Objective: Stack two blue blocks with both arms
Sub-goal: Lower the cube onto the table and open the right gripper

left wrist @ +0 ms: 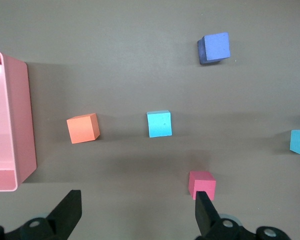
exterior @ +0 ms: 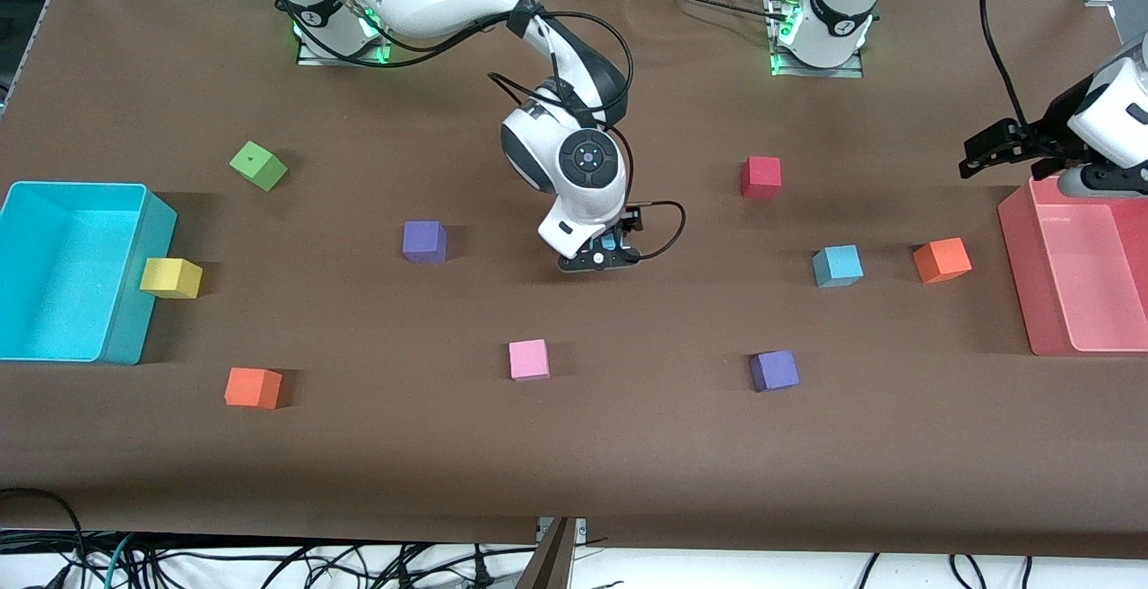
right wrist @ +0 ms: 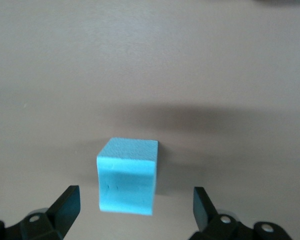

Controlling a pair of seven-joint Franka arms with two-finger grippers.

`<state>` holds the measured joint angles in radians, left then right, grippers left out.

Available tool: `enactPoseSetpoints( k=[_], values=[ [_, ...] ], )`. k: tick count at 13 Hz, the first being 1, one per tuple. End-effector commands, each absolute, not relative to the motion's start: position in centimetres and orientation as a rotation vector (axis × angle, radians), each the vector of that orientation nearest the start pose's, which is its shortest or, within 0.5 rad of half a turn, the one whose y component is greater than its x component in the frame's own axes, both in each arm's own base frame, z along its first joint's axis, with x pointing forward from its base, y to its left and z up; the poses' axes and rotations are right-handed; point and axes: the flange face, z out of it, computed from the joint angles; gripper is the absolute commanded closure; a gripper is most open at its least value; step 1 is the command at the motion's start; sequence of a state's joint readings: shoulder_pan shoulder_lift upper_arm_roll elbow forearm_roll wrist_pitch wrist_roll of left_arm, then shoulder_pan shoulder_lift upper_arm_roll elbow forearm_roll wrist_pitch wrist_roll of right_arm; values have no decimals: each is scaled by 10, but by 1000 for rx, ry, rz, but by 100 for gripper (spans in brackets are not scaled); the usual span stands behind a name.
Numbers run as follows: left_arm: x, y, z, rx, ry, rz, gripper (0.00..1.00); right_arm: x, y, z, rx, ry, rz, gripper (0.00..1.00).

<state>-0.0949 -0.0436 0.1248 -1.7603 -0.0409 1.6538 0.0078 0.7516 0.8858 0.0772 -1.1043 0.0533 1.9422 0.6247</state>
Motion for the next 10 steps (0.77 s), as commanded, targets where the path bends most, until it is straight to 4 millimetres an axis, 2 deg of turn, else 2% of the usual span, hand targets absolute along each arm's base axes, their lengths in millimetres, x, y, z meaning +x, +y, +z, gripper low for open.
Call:
enactPoseSetpoints(
  k=[1,2,4,6,7,10],
  values=[
    [554,-5,549,-3200,2,76,0,534,538,294,-3032,-495,198,0],
    [562,-9,528,-3195,8,102,0,537,536,294,-3015,-561,186,0],
    [564,-23,481,-3183,41,185,0,548,527,289,-2940,-657,176,0],
    [564,-28,455,-3177,56,212,0,551,510,291,-2812,-748,120,0],
    [567,-28,441,-3176,53,217,0,551,492,290,-2780,-768,54,0],
    [570,-36,392,-3168,62,167,0,523,455,270,-2659,-925,-140,0]
  ],
)
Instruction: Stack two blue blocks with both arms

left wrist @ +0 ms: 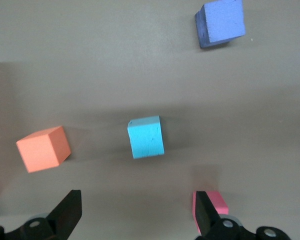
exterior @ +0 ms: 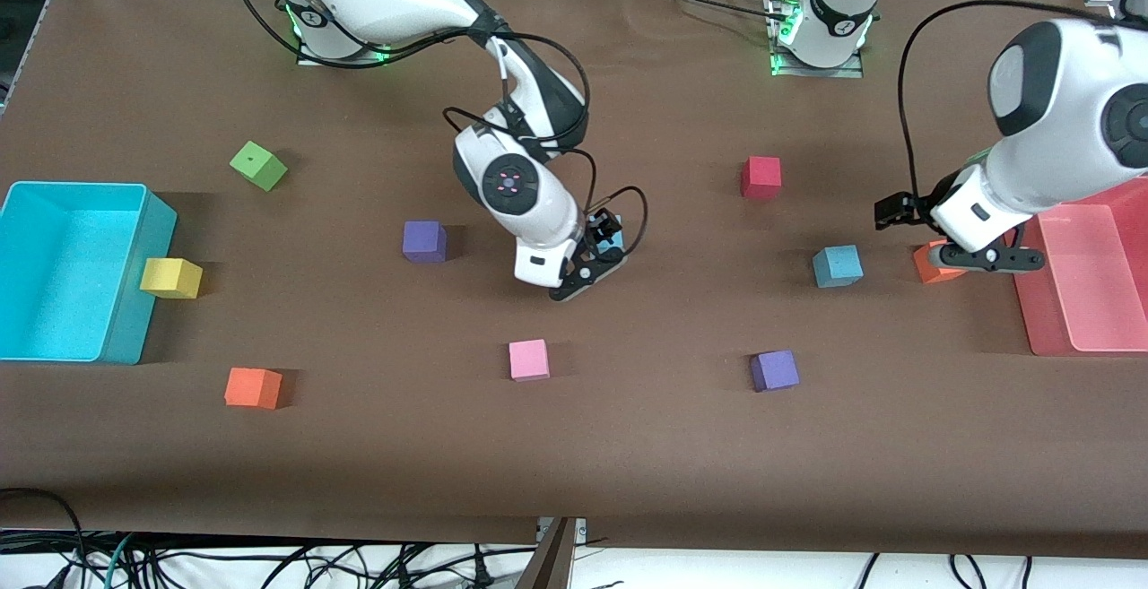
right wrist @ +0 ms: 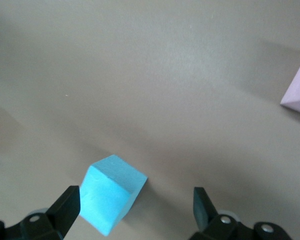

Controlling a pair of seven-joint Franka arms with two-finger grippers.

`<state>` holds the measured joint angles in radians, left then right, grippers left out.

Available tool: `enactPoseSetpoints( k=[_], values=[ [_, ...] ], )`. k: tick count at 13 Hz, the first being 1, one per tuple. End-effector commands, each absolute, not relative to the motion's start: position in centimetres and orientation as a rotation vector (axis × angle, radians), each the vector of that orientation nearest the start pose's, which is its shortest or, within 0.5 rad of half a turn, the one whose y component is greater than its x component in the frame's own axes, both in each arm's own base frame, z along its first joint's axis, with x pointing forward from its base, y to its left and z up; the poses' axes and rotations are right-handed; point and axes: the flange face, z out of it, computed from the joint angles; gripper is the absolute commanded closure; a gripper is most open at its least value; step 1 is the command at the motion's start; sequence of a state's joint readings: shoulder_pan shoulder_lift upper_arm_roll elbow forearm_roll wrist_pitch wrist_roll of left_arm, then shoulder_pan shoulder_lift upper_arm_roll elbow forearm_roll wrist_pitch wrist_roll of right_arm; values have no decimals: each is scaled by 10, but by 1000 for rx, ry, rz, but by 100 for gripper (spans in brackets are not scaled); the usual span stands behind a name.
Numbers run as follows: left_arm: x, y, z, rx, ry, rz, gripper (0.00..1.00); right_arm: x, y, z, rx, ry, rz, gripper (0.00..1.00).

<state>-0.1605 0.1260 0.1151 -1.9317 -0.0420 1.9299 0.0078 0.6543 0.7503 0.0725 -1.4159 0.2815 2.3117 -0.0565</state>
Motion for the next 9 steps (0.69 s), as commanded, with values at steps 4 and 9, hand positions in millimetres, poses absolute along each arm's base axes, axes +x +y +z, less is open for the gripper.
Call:
enactPoseSetpoints(
  k=[4,9],
  values=[
    [554,-37,328,-3180,52,80,0,506,449,246,-2556,-1065,-254,0],
    [551,-38,270,-3165,42,85,0,498,421,231,-2395,-1298,-271,0]
  ],
)
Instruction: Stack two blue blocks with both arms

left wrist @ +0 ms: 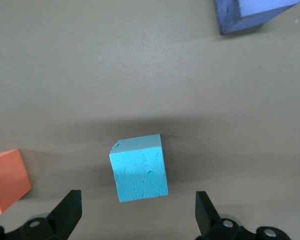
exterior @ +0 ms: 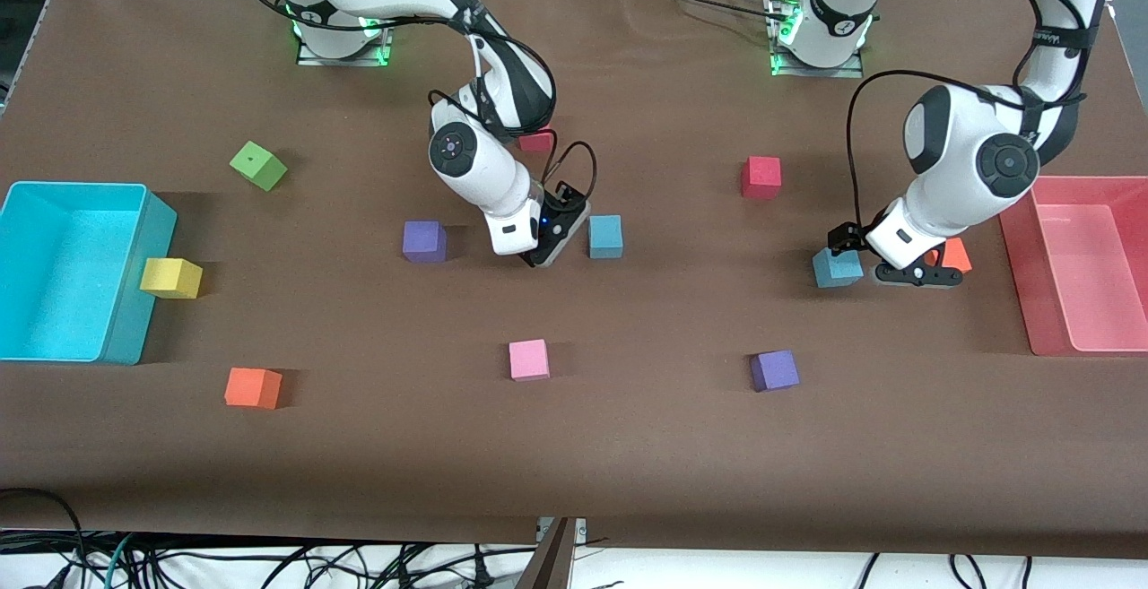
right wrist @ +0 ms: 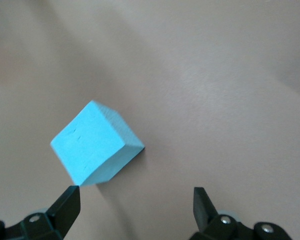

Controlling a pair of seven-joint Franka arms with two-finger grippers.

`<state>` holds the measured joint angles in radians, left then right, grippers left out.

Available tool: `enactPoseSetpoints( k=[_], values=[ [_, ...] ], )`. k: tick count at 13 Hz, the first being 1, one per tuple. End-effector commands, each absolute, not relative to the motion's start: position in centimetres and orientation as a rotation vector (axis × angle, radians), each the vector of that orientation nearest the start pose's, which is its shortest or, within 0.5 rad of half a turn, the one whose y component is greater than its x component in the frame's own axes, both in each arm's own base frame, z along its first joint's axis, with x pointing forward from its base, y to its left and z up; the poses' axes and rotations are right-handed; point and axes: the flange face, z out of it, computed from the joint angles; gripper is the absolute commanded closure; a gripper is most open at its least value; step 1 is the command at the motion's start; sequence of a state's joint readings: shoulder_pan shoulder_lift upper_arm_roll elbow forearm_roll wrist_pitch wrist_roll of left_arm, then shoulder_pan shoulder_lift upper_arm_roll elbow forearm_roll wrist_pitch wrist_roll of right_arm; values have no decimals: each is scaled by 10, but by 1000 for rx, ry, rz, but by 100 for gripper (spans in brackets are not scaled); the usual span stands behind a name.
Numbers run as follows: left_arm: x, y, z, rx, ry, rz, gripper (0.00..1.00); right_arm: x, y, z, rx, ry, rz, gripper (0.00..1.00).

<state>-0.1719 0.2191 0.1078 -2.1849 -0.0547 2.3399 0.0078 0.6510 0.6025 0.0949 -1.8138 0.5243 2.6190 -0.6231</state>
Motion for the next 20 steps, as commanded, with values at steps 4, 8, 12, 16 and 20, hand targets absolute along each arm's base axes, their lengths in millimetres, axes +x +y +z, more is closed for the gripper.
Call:
enactPoseSetpoints(
  k=[4,8,12,16,20],
  values=[
    [551,-40,233,-3151,53,88,0,498,395,212,-2158,-1382,-410,0],
    [544,-44,205,-3141,70,122,0,492,388,193,-1989,-1350,-536,0],
    [538,-44,199,-3139,69,132,33,485,382,176,-1911,-1334,-613,0],
    [539,-43,211,-3141,70,118,93,480,370,162,-1825,-1360,-604,0],
    [542,-64,293,-3169,102,37,100,475,363,156,-1829,-1317,-591,0]
  ],
)
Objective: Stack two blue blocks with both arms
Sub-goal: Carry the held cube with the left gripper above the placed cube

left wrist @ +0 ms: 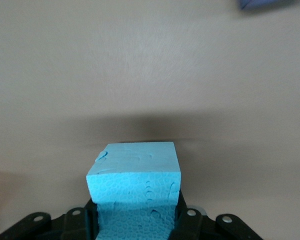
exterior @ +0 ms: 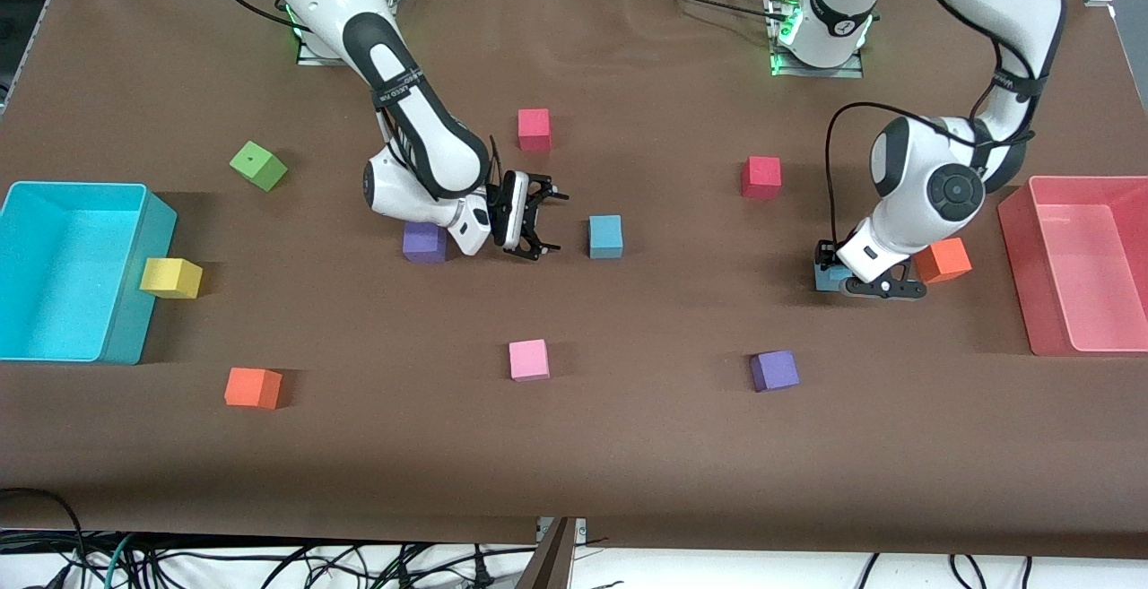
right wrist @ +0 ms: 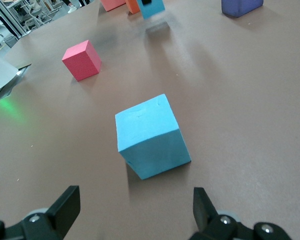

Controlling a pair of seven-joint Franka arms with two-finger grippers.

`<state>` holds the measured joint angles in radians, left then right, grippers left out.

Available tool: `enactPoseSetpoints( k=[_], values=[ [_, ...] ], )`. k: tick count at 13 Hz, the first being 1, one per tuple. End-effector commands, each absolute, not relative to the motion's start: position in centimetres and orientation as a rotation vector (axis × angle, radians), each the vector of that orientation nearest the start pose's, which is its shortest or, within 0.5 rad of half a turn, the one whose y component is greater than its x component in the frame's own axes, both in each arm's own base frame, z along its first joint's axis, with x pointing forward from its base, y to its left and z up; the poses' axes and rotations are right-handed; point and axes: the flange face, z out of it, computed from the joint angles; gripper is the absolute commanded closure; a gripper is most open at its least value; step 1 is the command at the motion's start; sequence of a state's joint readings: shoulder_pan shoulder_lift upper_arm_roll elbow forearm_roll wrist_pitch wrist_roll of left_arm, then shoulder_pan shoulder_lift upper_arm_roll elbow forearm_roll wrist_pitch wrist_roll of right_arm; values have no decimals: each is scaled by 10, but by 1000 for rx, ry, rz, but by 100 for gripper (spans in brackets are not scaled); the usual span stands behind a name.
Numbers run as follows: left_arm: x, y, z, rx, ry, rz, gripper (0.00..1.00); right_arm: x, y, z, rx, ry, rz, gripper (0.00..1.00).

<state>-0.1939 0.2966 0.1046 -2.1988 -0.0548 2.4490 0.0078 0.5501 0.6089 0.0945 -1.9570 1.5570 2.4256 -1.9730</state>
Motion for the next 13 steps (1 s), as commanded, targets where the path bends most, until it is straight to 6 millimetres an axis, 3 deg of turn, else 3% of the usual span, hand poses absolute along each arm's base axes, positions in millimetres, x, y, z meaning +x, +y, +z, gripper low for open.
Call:
enactPoseSetpoints(
  k=[1,3,6,11,13],
  values=[
    [542,-82,309,-3179,116,26,100,474,363,155,-1830,-1317,-591,0],
    [547,-124,335,-3188,92,42,100,477,362,154,-1831,-1315,-593,0],
    [536,-211,356,-3212,-8,23,100,478,362,153,-1825,-1322,-605,0],
    [500,-361,344,-3219,-281,63,100,478,363,154,-1825,-1319,-605,0],
    [488,-404,334,-3213,-356,84,100,478,364,155,-1823,-1319,-606,0]
  ],
)
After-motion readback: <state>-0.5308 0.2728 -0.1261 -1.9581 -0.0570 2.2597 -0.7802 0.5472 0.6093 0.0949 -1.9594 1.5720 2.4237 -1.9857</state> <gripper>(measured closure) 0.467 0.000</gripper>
